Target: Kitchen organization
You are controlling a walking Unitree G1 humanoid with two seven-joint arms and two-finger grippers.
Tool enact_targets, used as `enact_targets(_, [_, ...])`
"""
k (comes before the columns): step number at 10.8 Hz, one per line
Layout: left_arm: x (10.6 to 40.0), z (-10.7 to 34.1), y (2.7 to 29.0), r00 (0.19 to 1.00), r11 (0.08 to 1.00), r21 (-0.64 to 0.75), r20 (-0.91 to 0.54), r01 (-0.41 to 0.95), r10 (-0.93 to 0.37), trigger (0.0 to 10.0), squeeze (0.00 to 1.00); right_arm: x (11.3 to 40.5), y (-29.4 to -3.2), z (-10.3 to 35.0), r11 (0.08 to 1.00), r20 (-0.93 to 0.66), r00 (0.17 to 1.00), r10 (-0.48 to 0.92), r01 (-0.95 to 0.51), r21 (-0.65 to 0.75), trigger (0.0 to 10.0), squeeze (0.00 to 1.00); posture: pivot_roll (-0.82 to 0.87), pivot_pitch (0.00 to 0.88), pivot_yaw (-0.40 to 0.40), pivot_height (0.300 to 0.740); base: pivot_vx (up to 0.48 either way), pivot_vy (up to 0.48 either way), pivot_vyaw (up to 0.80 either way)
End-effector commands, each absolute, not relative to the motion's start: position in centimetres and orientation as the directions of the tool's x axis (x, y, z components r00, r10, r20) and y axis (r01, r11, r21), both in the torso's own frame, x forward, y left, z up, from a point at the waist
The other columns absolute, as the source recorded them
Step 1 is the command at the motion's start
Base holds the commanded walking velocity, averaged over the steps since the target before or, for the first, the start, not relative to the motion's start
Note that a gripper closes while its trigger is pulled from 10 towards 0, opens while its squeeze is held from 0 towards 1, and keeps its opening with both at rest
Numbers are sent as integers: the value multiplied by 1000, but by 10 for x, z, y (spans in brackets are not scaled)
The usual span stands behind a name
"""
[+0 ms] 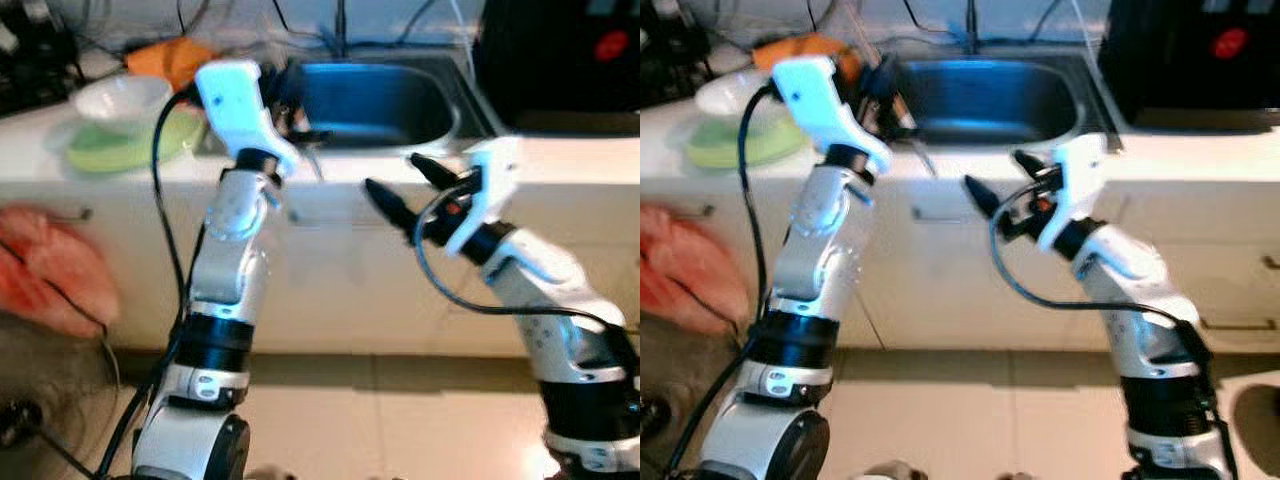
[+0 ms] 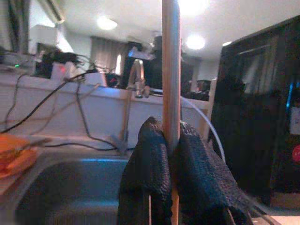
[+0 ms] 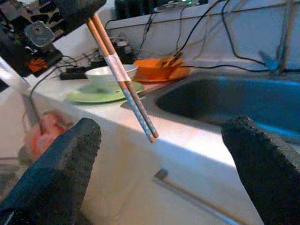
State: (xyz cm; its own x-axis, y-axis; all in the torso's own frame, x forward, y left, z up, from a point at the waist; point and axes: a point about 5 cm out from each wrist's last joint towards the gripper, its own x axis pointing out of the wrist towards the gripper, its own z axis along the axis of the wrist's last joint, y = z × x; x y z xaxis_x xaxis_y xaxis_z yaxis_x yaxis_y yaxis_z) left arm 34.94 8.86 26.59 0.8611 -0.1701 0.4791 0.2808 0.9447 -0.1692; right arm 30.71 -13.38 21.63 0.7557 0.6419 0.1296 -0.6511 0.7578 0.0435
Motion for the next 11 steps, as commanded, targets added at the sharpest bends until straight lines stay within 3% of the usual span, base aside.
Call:
enact_targets(1, [350,264,94,870,951,-172,471,256,-149,0,0,307,-132,221,757,141,753,643,-652,31,10000,776,-23,76,53,740,0,0,0])
enact_targets(11, [355,261,113,894,961,-187,435,202,-104,0,0,317,-139,219,840,162,834,527,-541,50,10000,773,-7,93,64,740,0,0,0])
